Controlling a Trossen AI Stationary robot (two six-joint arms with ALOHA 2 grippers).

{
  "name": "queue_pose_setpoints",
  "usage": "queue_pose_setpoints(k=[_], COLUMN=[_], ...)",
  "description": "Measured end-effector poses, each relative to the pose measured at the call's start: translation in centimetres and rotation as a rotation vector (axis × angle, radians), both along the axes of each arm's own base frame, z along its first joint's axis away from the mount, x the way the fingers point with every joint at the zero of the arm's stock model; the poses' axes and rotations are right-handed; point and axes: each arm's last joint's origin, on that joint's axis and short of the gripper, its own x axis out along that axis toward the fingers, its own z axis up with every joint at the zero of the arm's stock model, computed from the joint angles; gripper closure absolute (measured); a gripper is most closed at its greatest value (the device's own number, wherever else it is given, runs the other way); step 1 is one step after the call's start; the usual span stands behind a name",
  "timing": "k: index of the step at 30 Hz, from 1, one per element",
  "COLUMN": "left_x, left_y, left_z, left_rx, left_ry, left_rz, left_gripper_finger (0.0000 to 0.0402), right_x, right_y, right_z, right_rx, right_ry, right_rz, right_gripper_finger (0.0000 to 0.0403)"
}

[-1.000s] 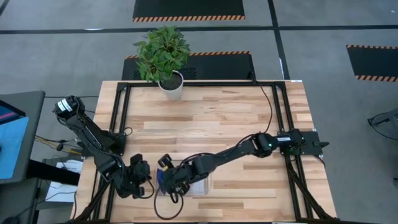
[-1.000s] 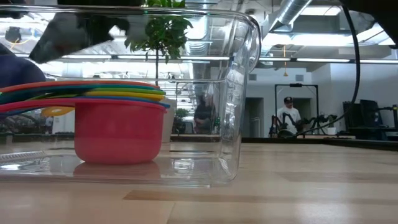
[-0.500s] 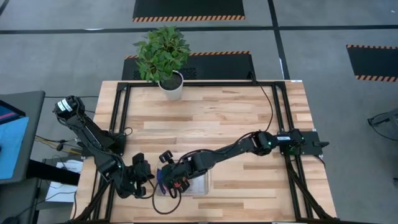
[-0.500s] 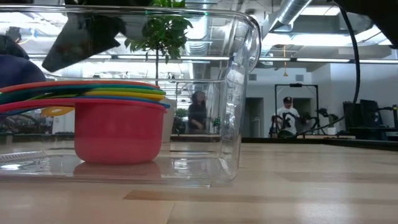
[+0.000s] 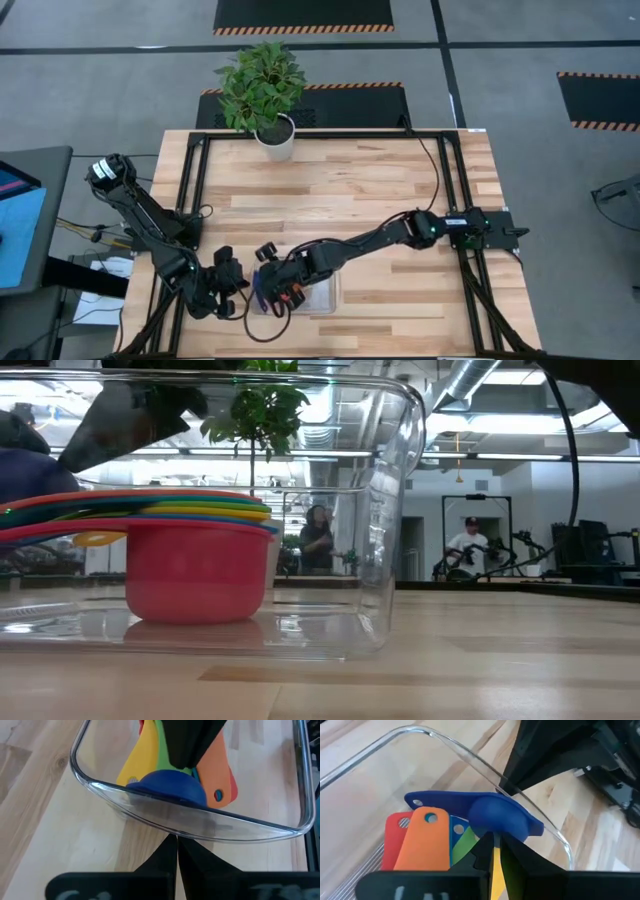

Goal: Nest measuring cups in basket
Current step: Adjust the dark blue measuring cup on the transparent bin

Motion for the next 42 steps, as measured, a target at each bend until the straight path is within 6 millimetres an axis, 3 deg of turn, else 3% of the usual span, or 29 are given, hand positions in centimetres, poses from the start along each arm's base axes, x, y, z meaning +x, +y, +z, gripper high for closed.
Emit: queue_pose_setpoints(k=[8, 25, 30, 42], left_x=[0.1, 0.0, 0.0, 0.1], left_y=[0.0, 0.0, 0.0, 0.0], left_z=[0.0, 0.0, 0.0, 0.0], left_rx=[0.004, -0.011, -0.008, -0.019], left_ry=[-0.005, 0.018, 0.007, 0.011], left_rz=[0.001, -0.011, -0.002, 0.000], left_gripper_finger=[0.0401, 0.0401, 0.0401, 0.0401], right_x=[0.1, 0.8, 1.3, 1.2], right_y=[-0.1, -0.3, -0.2, -0.3], right_z=[-0.6, 0.1, 1.1, 1.1], right_rx=[0.030, 0.040, 0.045, 0.040], right_ry=[0.014, -0.093, -0.182, -0.177], right_rz=[0.007, 0.019, -0.001, -0.003], right_gripper_finger=[0.0348, 0.0348, 0.0348, 0.0348])
